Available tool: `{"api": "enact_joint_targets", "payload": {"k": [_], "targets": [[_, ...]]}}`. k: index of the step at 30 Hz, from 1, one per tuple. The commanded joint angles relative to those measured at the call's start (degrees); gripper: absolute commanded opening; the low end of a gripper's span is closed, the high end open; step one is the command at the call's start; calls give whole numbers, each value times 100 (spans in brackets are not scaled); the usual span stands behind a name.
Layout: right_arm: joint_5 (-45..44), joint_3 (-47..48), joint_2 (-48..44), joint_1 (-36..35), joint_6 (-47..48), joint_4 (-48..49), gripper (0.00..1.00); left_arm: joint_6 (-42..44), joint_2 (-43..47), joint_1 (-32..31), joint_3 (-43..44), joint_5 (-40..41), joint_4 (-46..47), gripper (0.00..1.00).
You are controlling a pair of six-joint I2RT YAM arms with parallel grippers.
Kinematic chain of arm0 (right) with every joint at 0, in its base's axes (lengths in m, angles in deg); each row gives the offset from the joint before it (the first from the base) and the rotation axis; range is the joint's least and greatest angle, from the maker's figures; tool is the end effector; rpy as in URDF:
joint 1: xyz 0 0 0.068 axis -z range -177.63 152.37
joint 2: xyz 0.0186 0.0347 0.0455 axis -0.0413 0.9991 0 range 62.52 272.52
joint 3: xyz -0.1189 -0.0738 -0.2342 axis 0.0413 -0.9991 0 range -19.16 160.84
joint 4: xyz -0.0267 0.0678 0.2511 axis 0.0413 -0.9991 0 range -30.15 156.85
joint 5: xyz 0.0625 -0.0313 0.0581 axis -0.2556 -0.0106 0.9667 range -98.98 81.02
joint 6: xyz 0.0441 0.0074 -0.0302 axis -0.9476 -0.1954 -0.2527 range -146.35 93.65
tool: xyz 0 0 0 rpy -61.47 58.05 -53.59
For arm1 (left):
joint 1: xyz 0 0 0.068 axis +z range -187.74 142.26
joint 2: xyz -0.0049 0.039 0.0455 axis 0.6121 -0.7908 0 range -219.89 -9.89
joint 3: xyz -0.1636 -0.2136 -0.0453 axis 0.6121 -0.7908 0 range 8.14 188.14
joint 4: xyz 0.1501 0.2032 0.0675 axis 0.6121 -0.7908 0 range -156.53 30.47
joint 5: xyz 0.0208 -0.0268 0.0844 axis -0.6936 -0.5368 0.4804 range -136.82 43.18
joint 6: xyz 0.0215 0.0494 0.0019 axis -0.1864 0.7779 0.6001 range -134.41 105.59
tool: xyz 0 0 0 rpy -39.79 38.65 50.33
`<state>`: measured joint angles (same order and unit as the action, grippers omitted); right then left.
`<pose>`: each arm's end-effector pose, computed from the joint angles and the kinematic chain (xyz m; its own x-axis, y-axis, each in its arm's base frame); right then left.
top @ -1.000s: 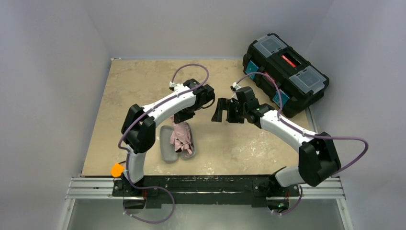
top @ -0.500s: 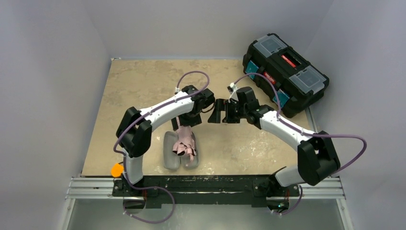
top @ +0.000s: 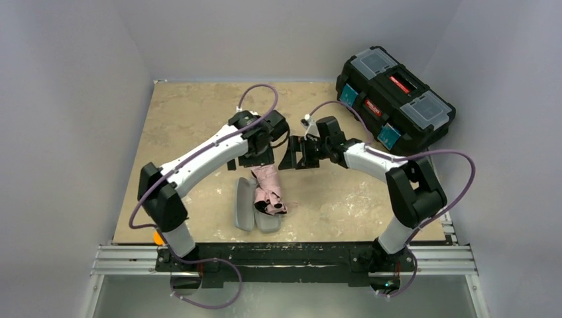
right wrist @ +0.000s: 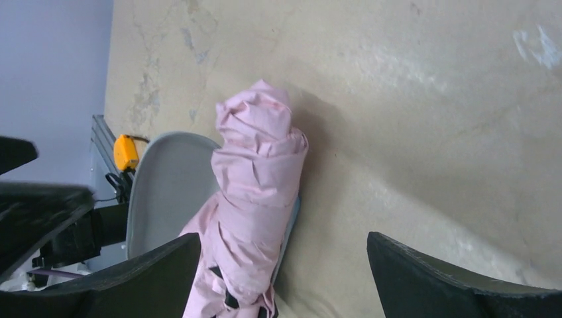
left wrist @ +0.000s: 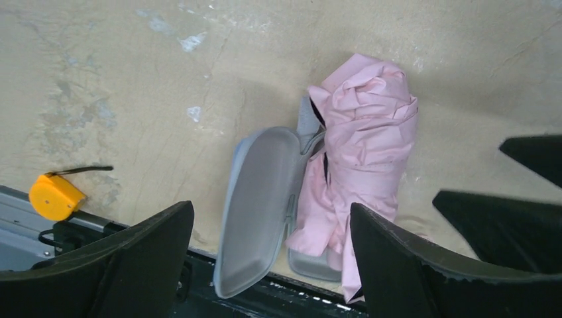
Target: Put away the umbrella
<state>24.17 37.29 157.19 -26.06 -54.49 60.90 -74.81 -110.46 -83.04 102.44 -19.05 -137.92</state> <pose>0.2946 0.1817 0.1998 -0.8910 -0.0334 -0.4528 -0.3666 0.6411 0.6742 0.2427 -0.2218 0.3009 -0.8662 -0.2184 -0.4493 -0.3133 0.9380 0.1481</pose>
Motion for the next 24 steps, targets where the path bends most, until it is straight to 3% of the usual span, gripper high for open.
{"api": "enact_joint_targets", "payload": {"k": [1,11,24], "targets": [[631,626,398,54,340,700,99,257,867,10,-136,351,-448,86],[1454,1323,1752,61,627,942,98,630,2035,33,-2072,-373,701,81],[2531,1376,2649,52,-57,2071,95,795,2121,331,-3142,-1310,1929,75]]}}
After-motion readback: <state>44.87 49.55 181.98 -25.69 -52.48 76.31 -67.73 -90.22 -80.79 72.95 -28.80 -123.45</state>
